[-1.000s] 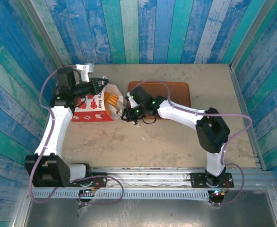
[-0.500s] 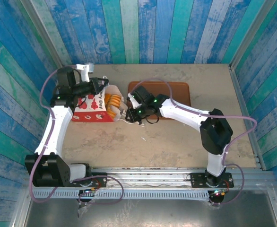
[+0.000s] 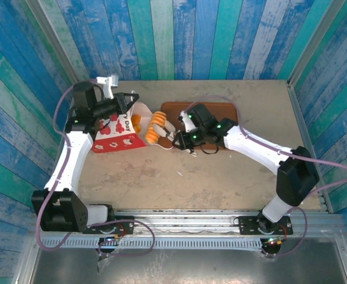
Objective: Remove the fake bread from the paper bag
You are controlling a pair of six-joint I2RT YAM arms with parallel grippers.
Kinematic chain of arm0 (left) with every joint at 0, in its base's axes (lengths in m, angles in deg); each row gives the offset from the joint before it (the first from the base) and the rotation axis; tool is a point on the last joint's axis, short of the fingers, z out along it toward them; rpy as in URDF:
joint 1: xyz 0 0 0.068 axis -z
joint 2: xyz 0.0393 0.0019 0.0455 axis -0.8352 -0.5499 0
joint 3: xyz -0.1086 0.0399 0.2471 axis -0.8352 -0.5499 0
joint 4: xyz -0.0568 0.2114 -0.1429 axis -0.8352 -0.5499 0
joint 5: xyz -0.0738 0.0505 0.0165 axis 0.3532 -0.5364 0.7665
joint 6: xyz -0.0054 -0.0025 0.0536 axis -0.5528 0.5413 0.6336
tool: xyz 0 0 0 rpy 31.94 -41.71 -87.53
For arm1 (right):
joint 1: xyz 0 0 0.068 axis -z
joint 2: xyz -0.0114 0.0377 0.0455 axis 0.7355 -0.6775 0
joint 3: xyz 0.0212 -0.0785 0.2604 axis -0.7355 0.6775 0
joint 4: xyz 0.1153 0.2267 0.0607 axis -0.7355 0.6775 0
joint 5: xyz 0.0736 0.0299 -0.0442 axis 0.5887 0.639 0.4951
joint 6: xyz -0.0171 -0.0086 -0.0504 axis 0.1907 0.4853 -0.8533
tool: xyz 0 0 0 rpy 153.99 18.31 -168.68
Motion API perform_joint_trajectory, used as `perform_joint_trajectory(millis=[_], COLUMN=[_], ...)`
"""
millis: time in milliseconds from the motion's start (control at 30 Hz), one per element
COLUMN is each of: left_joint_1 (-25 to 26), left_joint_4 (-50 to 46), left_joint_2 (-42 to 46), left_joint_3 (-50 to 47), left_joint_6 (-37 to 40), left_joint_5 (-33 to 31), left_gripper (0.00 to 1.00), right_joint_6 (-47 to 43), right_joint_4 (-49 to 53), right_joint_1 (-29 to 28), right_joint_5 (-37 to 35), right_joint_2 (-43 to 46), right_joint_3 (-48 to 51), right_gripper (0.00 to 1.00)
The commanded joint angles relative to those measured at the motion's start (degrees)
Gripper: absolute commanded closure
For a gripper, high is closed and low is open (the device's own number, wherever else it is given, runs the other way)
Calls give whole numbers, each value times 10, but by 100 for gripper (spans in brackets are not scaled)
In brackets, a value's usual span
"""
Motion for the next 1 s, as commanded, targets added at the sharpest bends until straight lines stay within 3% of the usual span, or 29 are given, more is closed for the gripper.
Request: perform_joint_trajectory(millis=[0,333,467,633,967], left_joint_1=[7,10,10,10,10], left_joint_4=[44,19,17,21,4], left_joint_2=[-19,-22,-22,-25,-26], left_joint_3=[3,5,7,7,9], left_joint_6=[-19,-3,-4,-8,7], left_joint_5=[18,-5,-11,-13,-14], left_gripper=[100,100,100,100,100], right_joint_6=[-9,-108,-171,-227,-261], right_joint_4=[-2,146,239,295,320], right_joint_1=[23,128,157,166,166], right_joint_5=[1,-34,-84,-119,-117], right_joint_2=[41,75,49,5,-104], right_joint_3=[14,6,-30,-79,-170], right_gripper=[55,54,53,53,47])
